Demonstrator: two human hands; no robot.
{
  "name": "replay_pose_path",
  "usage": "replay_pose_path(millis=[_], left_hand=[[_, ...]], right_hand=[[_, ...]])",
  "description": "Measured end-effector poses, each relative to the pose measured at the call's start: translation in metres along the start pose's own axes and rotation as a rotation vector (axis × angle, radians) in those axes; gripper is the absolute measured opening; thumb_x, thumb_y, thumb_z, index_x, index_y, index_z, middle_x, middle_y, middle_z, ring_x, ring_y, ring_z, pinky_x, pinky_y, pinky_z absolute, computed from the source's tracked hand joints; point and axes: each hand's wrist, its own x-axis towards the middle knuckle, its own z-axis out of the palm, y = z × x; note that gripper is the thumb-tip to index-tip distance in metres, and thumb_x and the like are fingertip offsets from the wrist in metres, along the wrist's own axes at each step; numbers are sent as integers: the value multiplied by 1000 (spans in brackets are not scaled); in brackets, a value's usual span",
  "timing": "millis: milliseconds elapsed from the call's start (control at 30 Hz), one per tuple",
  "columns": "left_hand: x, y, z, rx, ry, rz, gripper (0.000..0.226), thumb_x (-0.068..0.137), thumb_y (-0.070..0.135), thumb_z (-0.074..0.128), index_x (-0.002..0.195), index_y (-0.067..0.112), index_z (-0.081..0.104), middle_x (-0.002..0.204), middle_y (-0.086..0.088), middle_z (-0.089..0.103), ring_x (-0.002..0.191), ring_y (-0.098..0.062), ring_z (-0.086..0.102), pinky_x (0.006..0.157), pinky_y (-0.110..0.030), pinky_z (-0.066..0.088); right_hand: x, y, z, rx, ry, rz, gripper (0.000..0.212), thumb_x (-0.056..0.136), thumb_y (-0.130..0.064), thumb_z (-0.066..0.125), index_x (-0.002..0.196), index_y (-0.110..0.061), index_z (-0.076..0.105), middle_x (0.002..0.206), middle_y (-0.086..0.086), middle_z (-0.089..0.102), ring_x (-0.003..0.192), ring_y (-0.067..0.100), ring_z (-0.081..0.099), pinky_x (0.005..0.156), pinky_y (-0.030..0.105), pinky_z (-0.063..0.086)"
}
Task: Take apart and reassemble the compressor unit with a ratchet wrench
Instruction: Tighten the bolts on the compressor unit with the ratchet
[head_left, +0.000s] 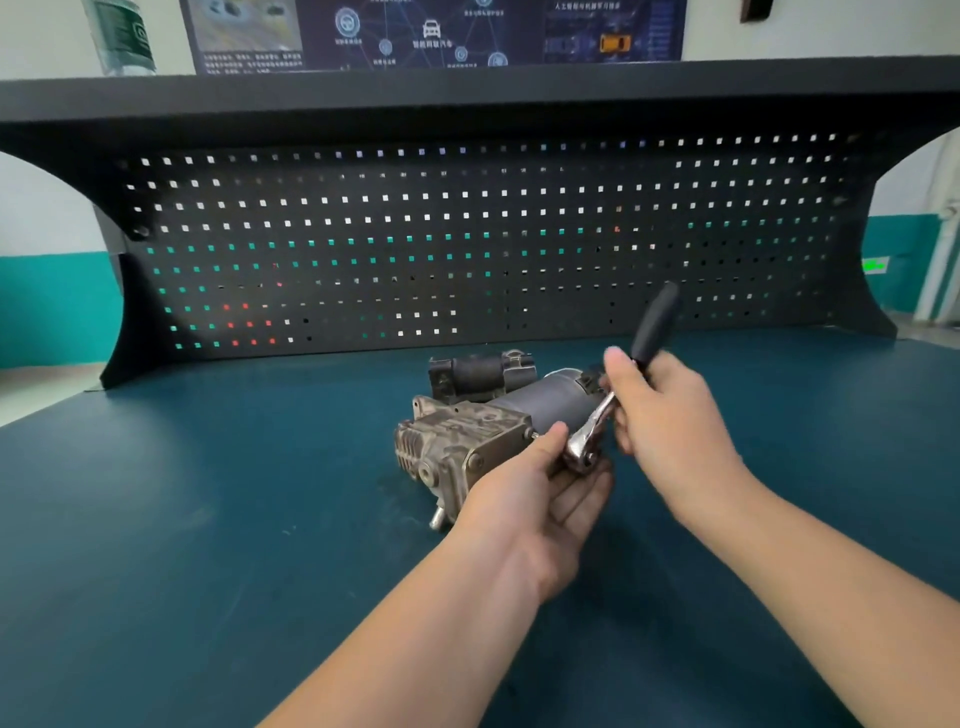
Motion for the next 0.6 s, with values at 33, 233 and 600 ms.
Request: replay_pose_path(millis=[33,233,600], left_hand=[[-1,0,0,-5,-12,-15,21,87,15,64,99,-2,65,82,-16,70,66,-22,67,51,-28,56],[-2,0,-2,-28,-41,-20,13,89,11,60,91,-1,65,70,-14,69,54,-20,68,46,-28,56],[3,-1,-3,-9,-26,-3,26,86,13,65,105,-5,63,90,-18,69,72,-24,66,56,-28,57]], right_hand=[[-3,-4,-2,-112,-47,-191,23,95,-36,49,78,-20,52,57,-5,50,51,5,47,54,24,39],[-13,-5,0,-295,-138,-502,19,92,-43,46,81,-28,48,66,-19,57,60,1,51,54,16,38],[1,14,3,149,95,112,27,95,-29,54,72,-17,48,55,-1,47,41,10,42,42,23,33]])
